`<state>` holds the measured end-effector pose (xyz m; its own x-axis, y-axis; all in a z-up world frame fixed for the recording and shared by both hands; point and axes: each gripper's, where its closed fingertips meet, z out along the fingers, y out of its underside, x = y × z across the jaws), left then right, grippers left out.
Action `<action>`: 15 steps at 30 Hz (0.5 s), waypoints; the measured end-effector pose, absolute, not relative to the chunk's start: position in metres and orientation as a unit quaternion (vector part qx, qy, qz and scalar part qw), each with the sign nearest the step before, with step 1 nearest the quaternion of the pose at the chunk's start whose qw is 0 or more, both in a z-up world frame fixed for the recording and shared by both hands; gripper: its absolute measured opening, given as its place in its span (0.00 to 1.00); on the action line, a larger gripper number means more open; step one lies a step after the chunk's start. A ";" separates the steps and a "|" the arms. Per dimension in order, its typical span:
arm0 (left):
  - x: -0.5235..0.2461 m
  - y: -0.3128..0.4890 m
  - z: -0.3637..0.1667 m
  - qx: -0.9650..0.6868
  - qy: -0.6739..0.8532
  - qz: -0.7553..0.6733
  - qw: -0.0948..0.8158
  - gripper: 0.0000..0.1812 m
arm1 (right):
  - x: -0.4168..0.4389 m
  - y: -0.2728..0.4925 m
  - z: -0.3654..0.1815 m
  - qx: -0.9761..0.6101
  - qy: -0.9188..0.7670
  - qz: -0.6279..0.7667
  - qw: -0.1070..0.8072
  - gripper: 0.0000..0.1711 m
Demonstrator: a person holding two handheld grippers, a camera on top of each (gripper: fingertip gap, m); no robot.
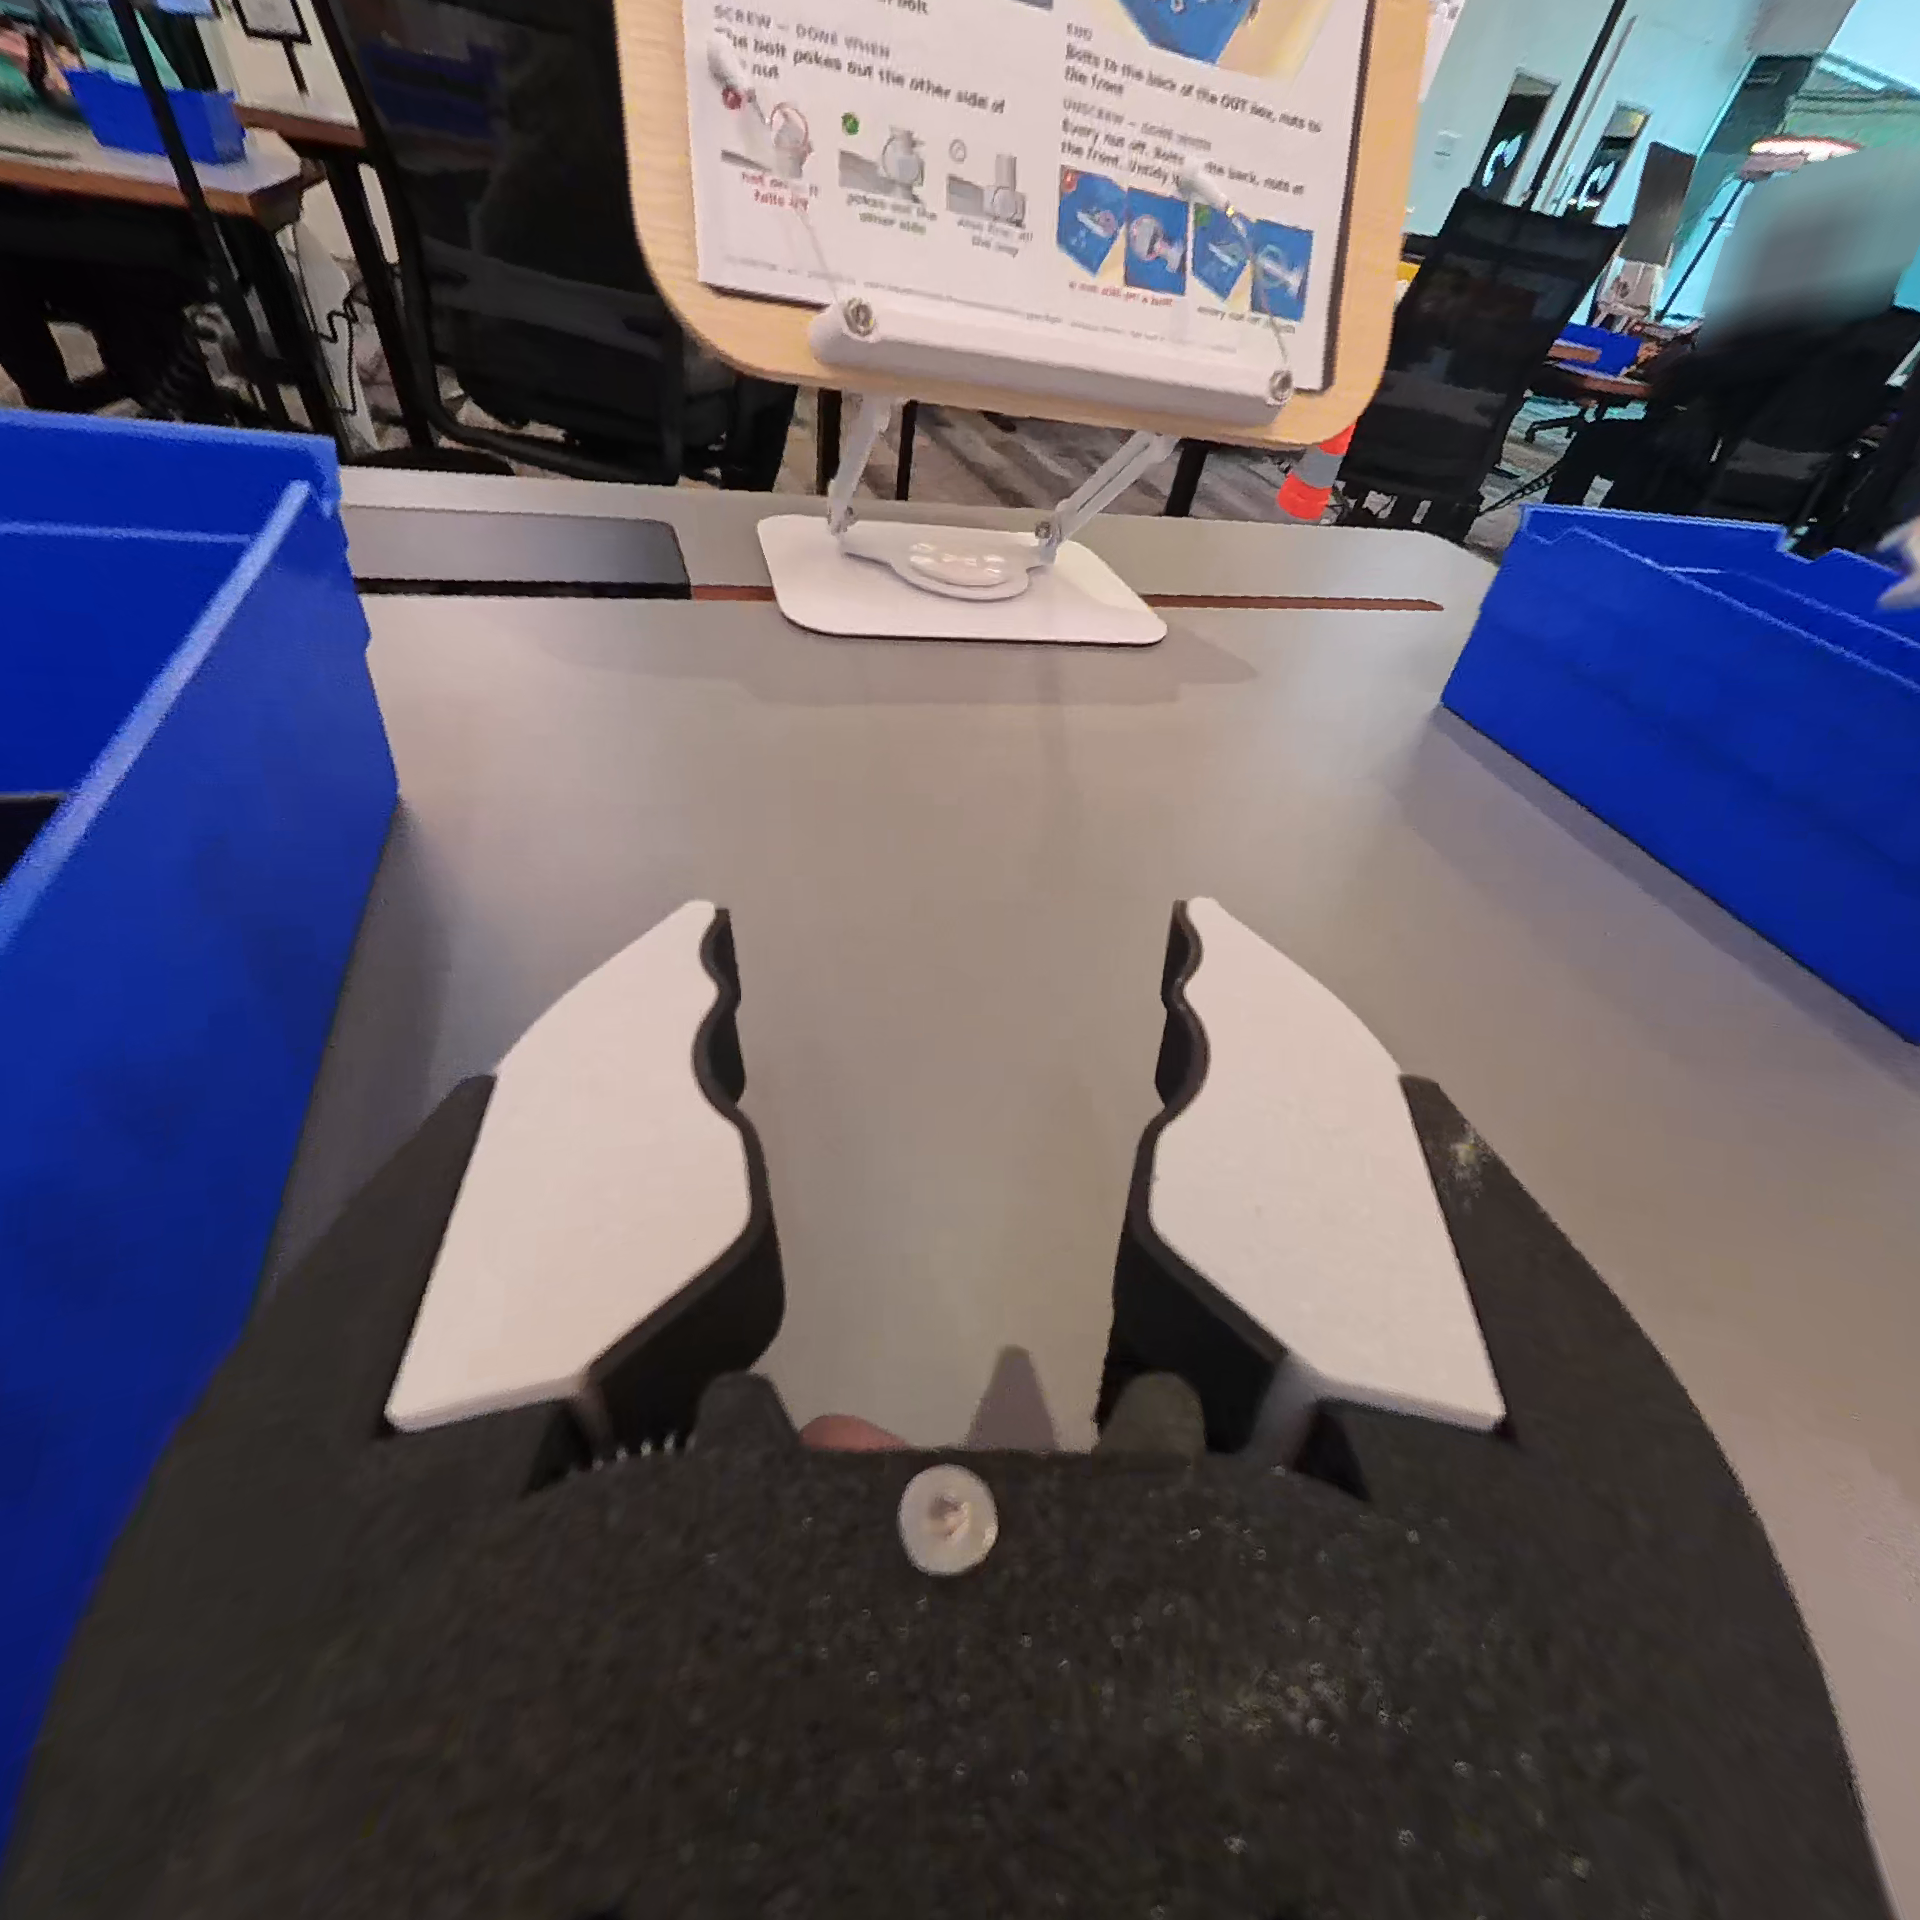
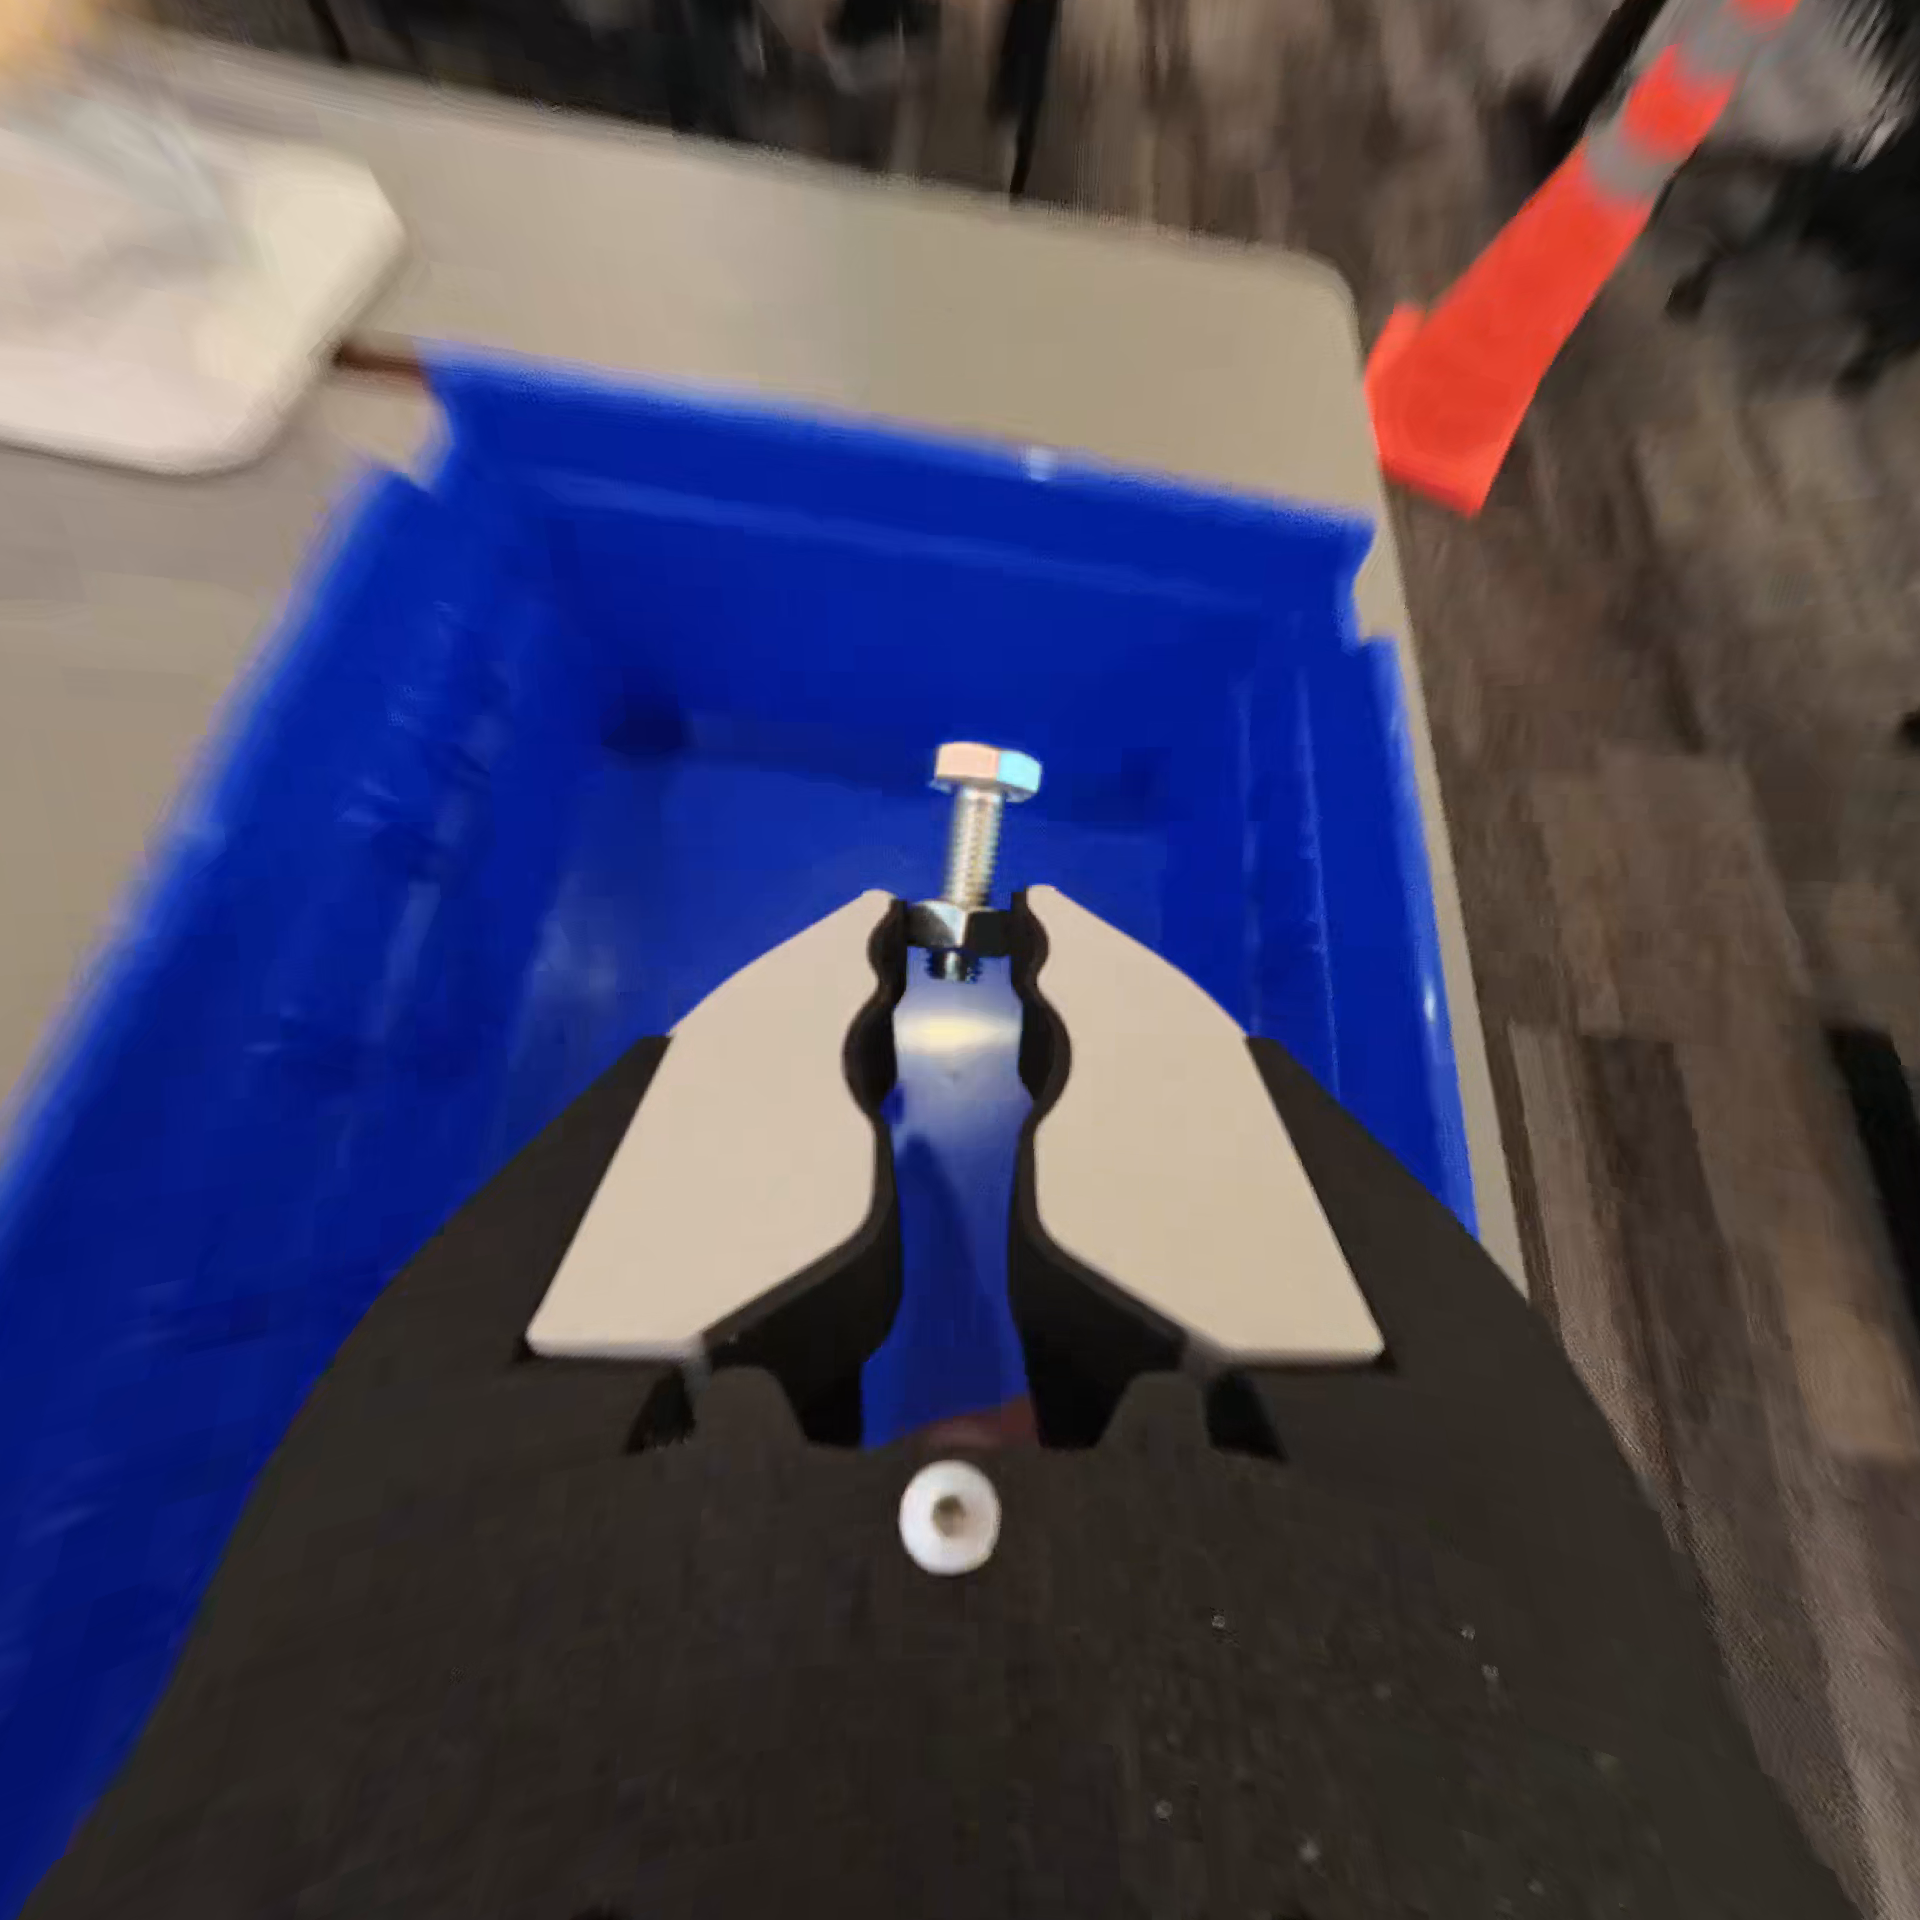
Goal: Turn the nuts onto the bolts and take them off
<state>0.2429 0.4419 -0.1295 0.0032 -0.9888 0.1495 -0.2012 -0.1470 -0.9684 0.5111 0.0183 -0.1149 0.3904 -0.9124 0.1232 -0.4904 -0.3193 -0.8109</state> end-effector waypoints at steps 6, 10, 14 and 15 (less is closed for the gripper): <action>0.246 0.443 -0.136 -0.595 0.516 -0.480 0.386 0.42 | 0.525 0.000 -0.188 -0.805 0.494 -0.225 0.238 0.11; 0.247 0.443 -0.138 -0.600 0.519 -0.477 0.379 0.42 | 0.523 0.000 -0.202 -0.808 0.512 -0.190 0.222 0.11; 0.247 0.443 -0.137 -0.597 0.517 -0.480 0.381 0.42 | 0.521 -0.002 -0.214 -0.810 0.512 -0.189 0.214 0.11; 0.247 0.443 -0.138 -0.597 0.519 -0.478 0.382 0.42 | 0.521 -0.002 -0.214 -0.808 0.513 -0.192 0.218 0.12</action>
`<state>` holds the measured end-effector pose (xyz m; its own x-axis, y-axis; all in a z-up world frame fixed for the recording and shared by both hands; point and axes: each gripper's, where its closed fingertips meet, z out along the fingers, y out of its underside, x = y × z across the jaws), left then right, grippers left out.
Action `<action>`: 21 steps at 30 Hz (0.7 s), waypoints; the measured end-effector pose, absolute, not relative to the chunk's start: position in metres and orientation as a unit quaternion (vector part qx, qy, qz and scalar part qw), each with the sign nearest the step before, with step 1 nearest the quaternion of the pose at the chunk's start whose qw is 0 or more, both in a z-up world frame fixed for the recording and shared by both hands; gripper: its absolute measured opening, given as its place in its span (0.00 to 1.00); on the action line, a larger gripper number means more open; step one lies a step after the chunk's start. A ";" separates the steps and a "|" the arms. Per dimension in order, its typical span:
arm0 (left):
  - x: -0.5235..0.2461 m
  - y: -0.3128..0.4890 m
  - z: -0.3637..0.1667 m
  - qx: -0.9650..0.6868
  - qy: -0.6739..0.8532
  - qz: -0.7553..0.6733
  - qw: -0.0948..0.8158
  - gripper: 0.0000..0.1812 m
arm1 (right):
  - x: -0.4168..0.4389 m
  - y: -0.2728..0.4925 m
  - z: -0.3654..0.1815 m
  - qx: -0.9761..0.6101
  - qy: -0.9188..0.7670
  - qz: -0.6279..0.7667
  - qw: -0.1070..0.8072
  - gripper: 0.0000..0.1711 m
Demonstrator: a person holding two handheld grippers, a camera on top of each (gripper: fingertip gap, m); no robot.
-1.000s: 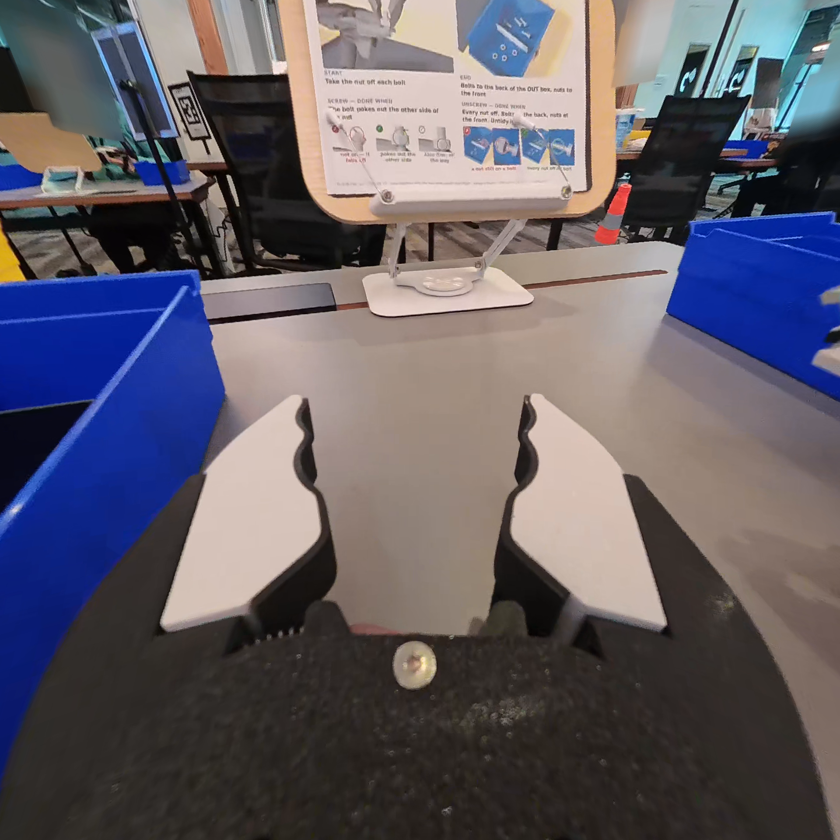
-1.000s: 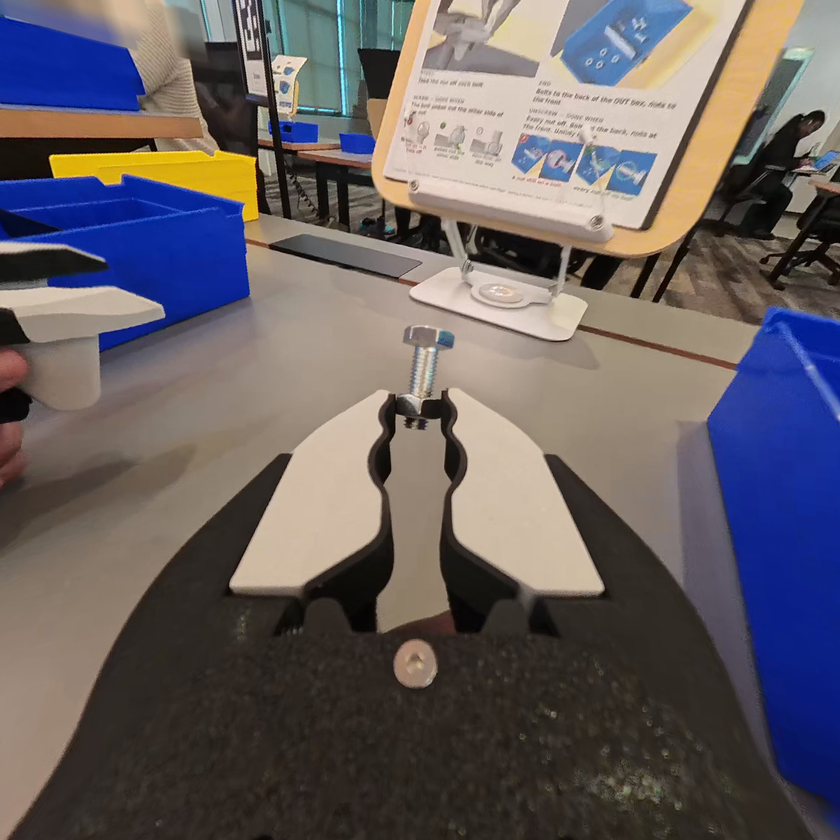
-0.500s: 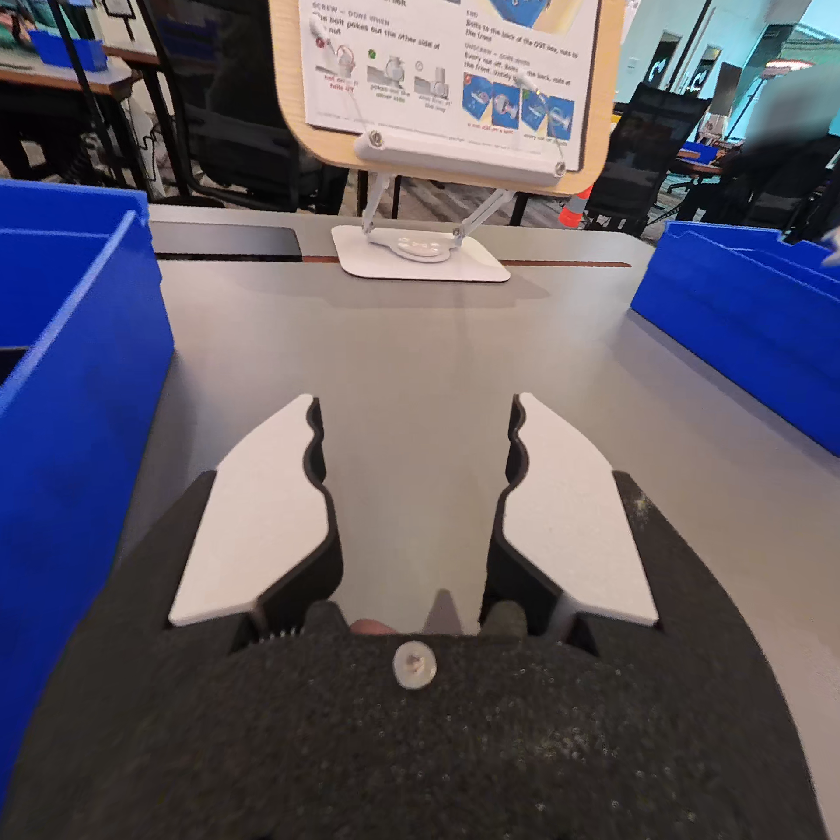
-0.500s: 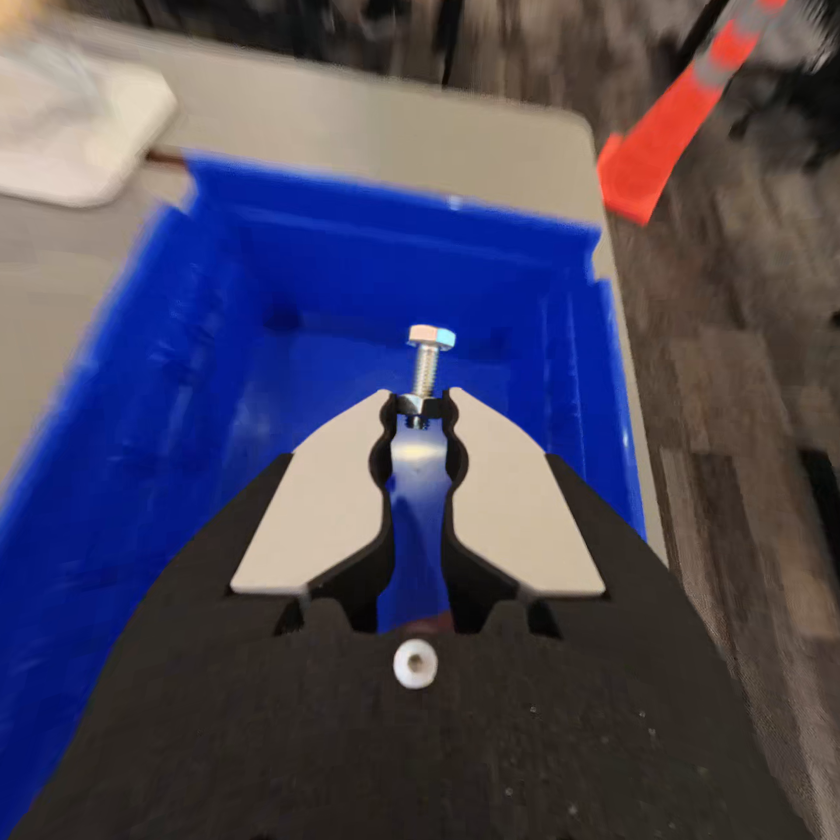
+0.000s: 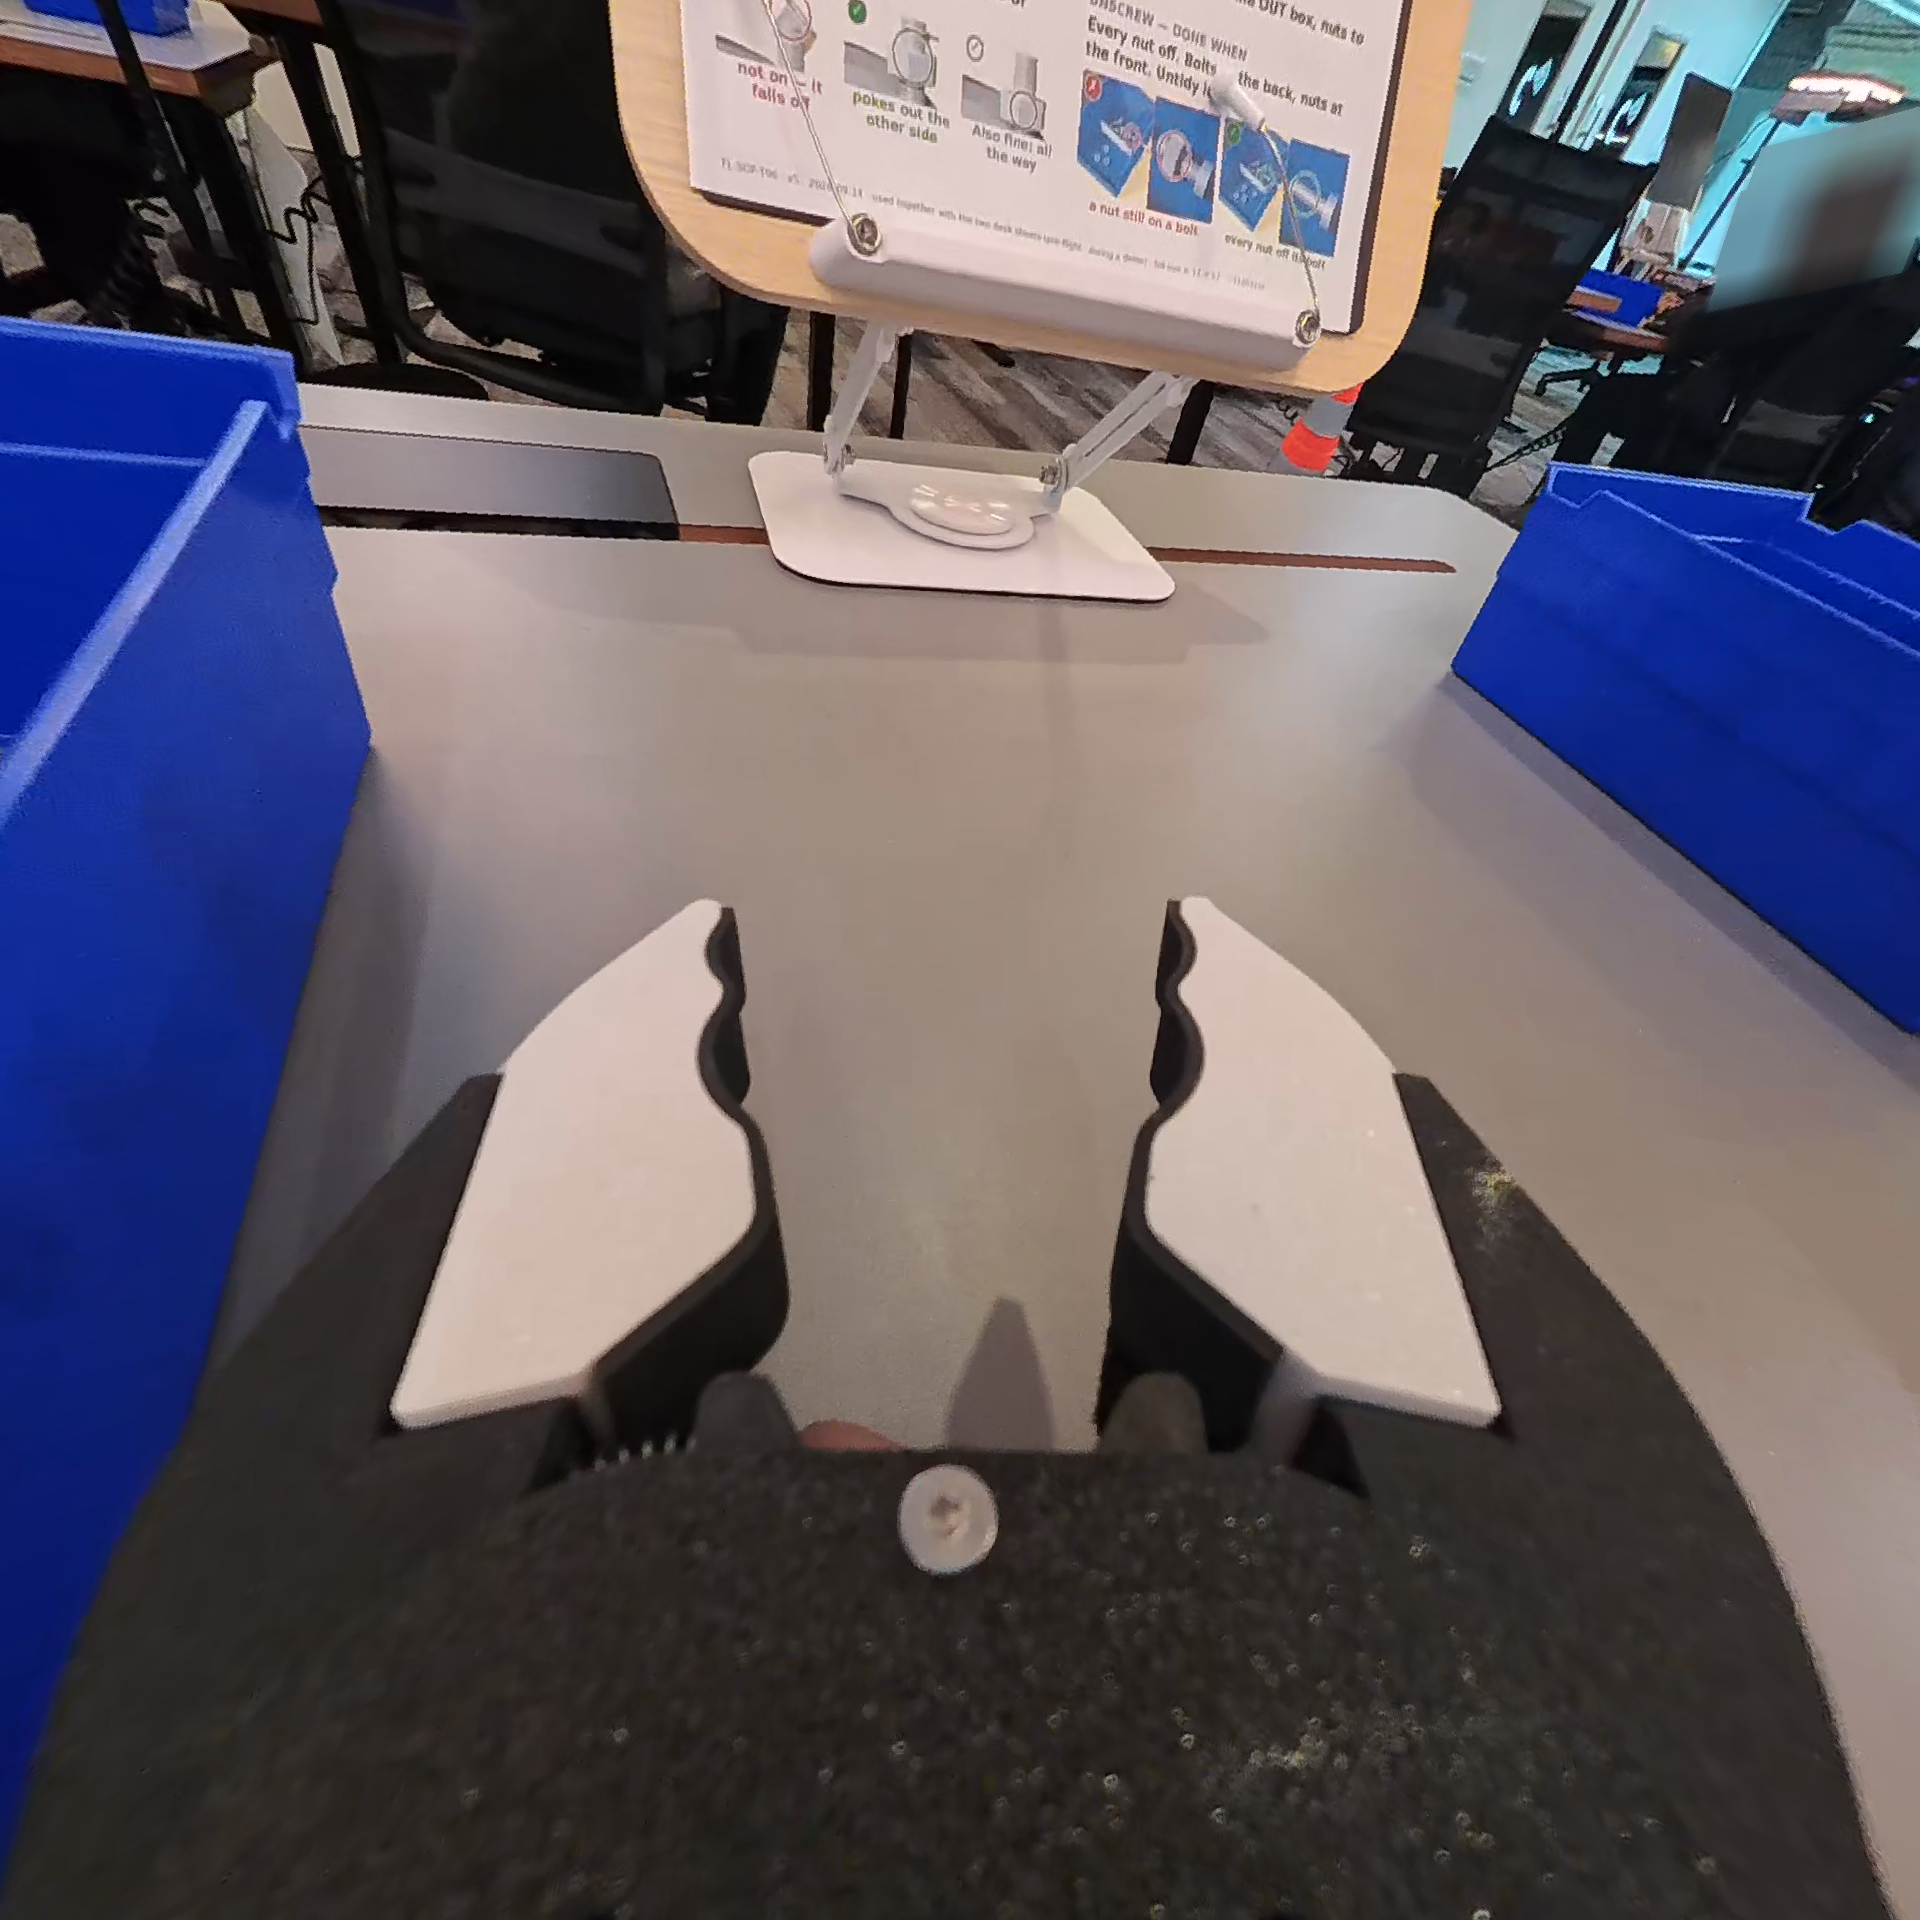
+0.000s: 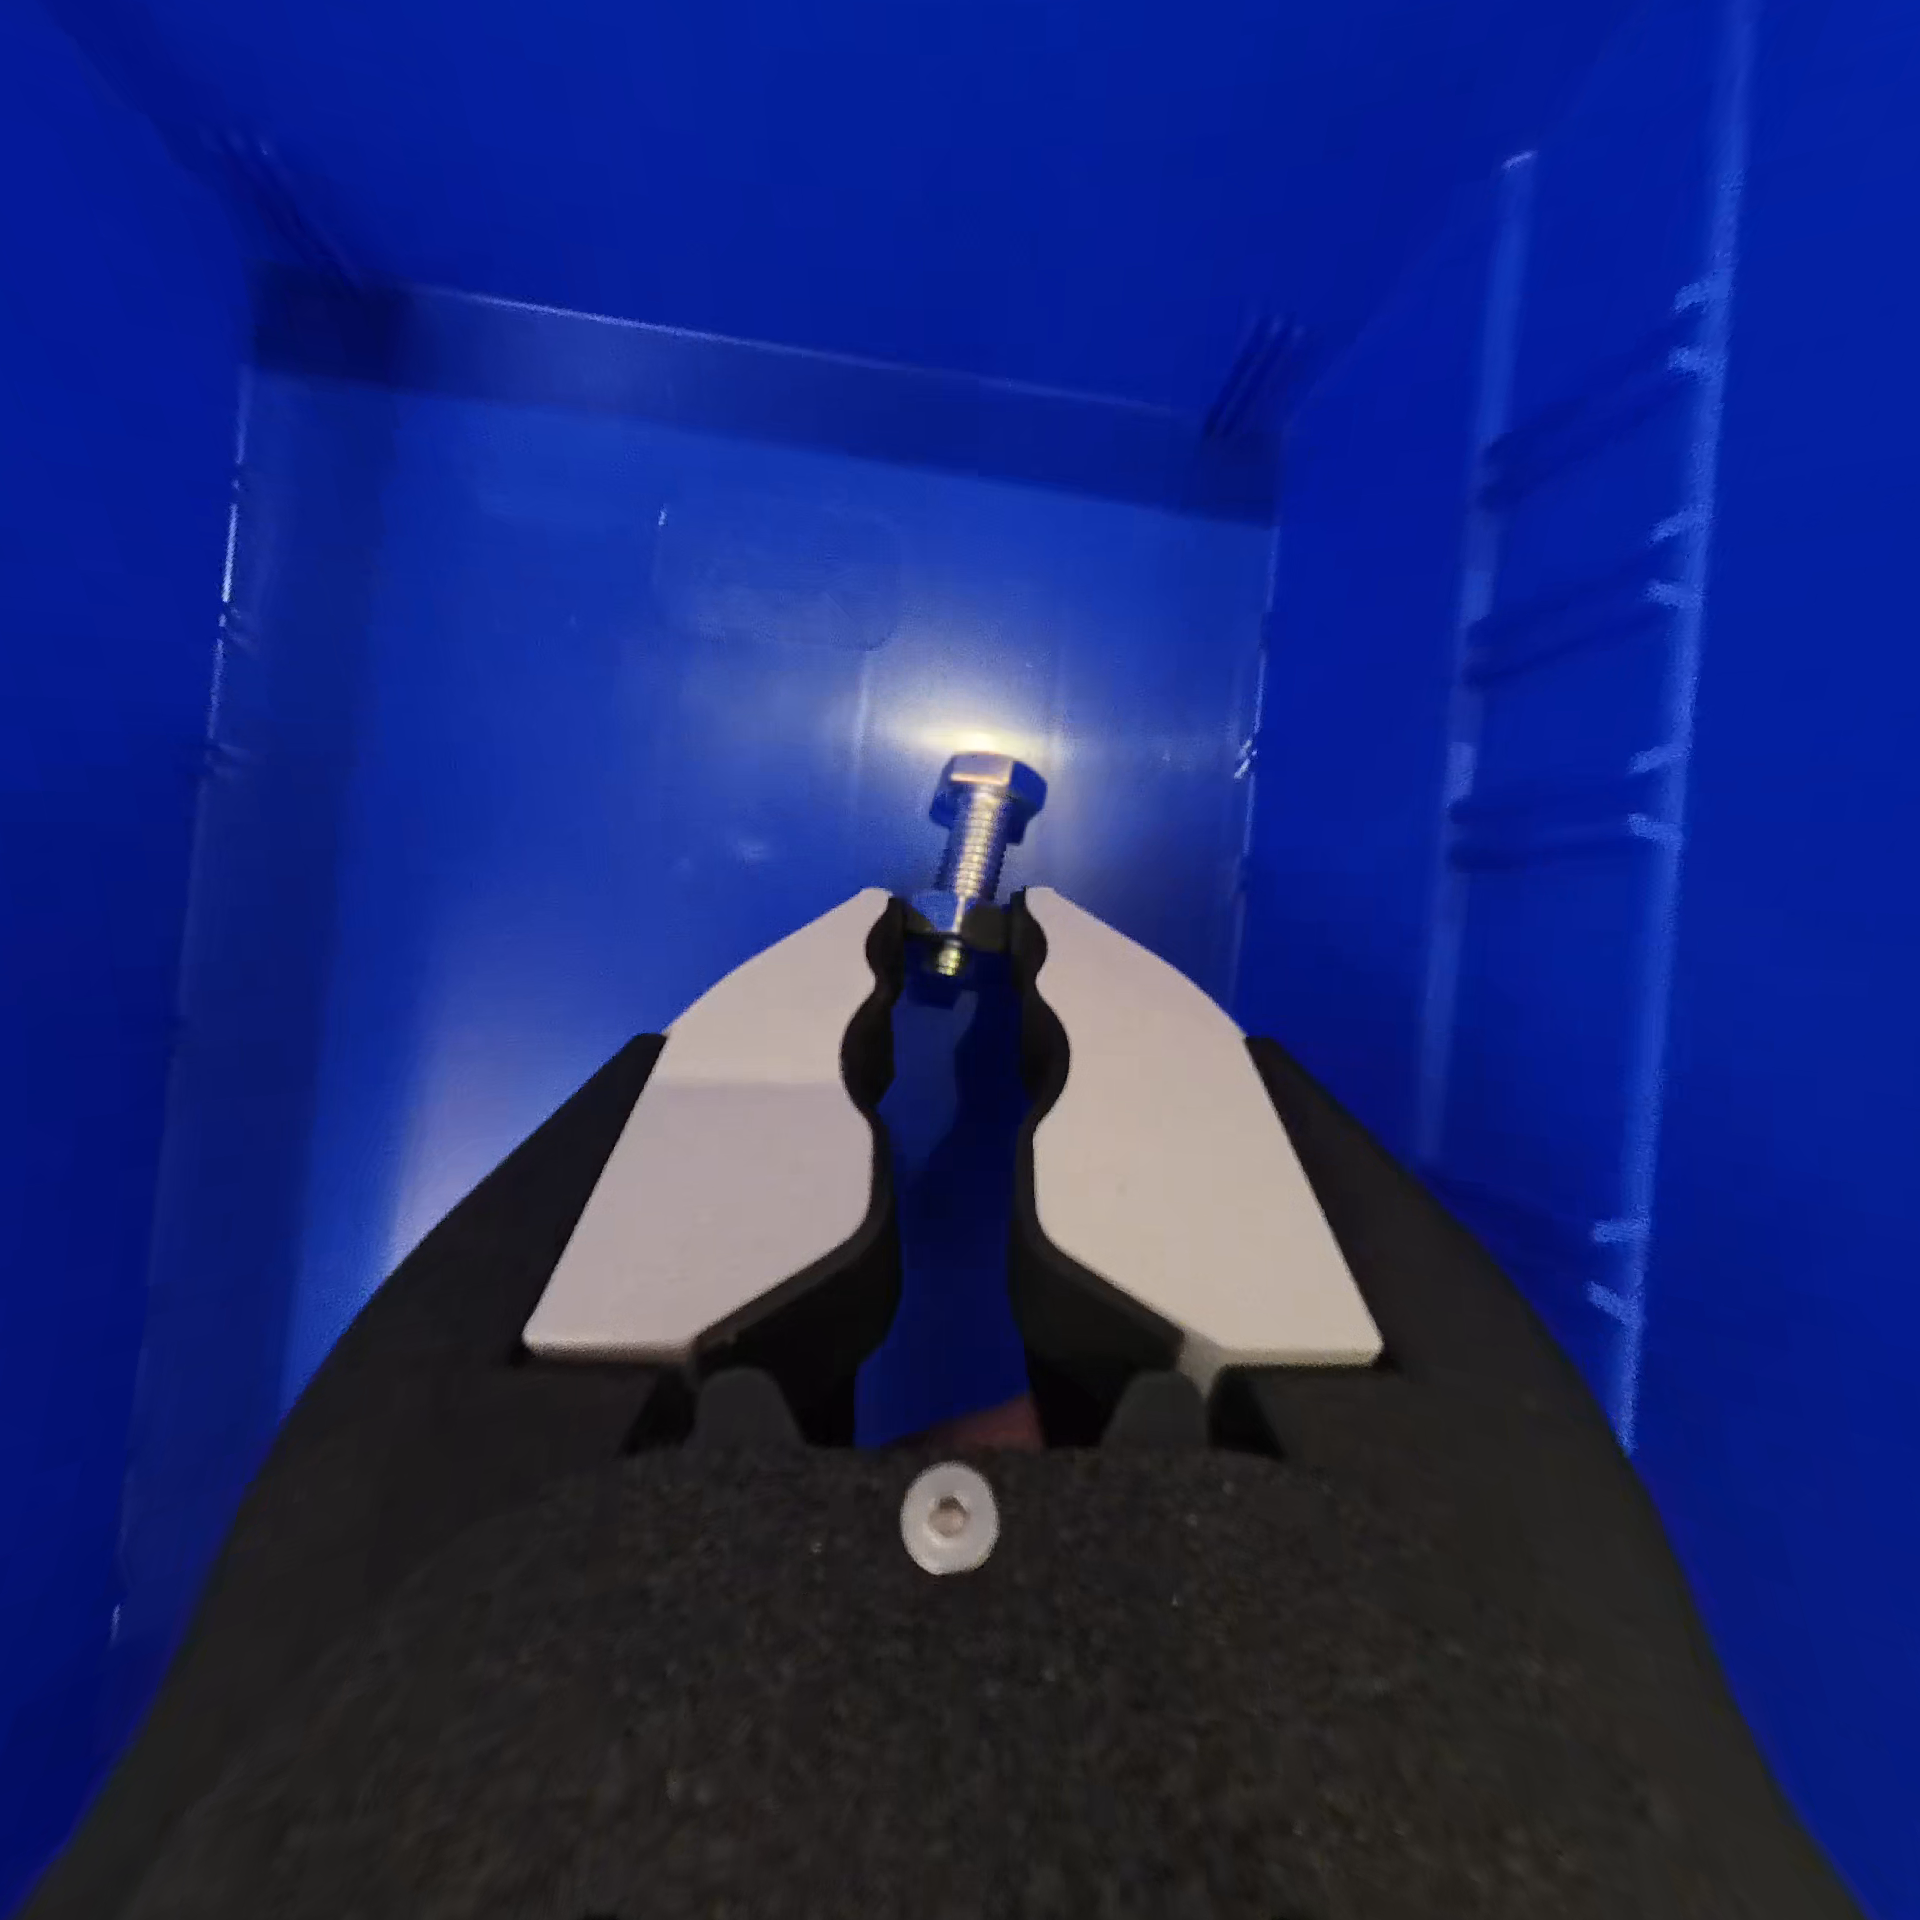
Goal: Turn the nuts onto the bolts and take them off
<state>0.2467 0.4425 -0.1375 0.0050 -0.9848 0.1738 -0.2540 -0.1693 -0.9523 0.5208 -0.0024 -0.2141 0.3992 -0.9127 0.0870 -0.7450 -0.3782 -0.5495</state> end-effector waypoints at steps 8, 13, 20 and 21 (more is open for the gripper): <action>0.247 0.441 -0.138 -0.595 0.525 -0.467 0.390 0.42 | 0.499 0.016 -0.134 -0.784 0.432 -0.351 0.276 0.26; 0.248 0.440 -0.144 -0.601 0.535 -0.456 0.380 0.43 | 0.391 0.124 -0.028 -0.722 0.304 -0.365 0.502 0.24; 0.243 0.434 -0.144 -0.612 0.530 -0.475 0.345 0.48 | 0.268 0.248 -0.069 -0.704 0.211 -0.208 0.645 0.26; 0.242 0.431 -0.143 -0.610 0.531 -0.477 0.345 0.48 | 0.259 0.259 -0.081 -0.709 0.207 -0.188 0.648 0.27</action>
